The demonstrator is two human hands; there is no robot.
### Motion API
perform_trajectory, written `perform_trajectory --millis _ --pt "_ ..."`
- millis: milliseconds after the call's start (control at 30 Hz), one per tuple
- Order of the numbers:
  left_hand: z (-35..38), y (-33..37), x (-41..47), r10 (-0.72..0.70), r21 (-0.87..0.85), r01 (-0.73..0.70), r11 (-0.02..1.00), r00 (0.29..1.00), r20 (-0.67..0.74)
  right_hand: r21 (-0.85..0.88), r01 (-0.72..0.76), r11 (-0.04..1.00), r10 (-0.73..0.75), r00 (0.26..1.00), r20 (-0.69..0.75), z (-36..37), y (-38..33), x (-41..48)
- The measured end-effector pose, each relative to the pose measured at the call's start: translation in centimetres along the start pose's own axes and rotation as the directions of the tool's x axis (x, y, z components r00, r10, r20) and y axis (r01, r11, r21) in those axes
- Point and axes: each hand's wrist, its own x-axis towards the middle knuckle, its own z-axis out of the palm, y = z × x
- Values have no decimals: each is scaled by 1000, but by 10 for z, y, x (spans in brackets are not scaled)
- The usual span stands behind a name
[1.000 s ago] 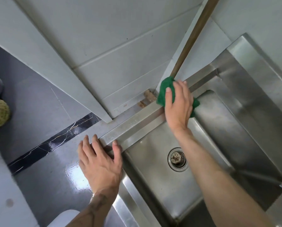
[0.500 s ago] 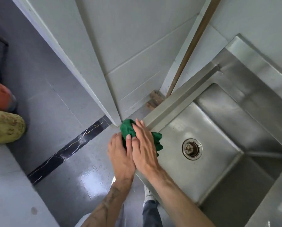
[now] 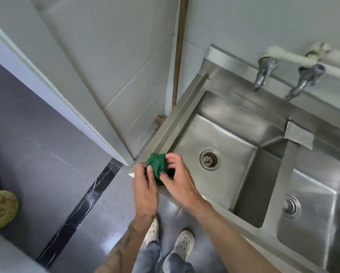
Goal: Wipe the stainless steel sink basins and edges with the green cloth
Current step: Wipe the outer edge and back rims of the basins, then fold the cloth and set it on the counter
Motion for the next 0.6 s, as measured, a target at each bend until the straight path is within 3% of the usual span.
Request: perform_trajectory --millis 100,200,367,467,600 --pt "4 33 -17 81 -6 -81 997 985 153 171 -88 981 95 995 -31 -39 -5 -30" --pt "19 65 -37 173 -5 -180 984 935 308 204 -87 975 108 990 -94 -83 -8 -68" --pt "61 122 -97 285 -62 -298 953 803 523 300 -53 952 130 962 -241 -154 -5 -161" --pt "91 153 -147 311 -138 -288 948 729 609 488 -46 872 203 940 -275 -186 2 -226" --pt "128 191 -214 376 -254 -281 926 607 700 540 -33 841 307 851 -426 -218 19 -314"
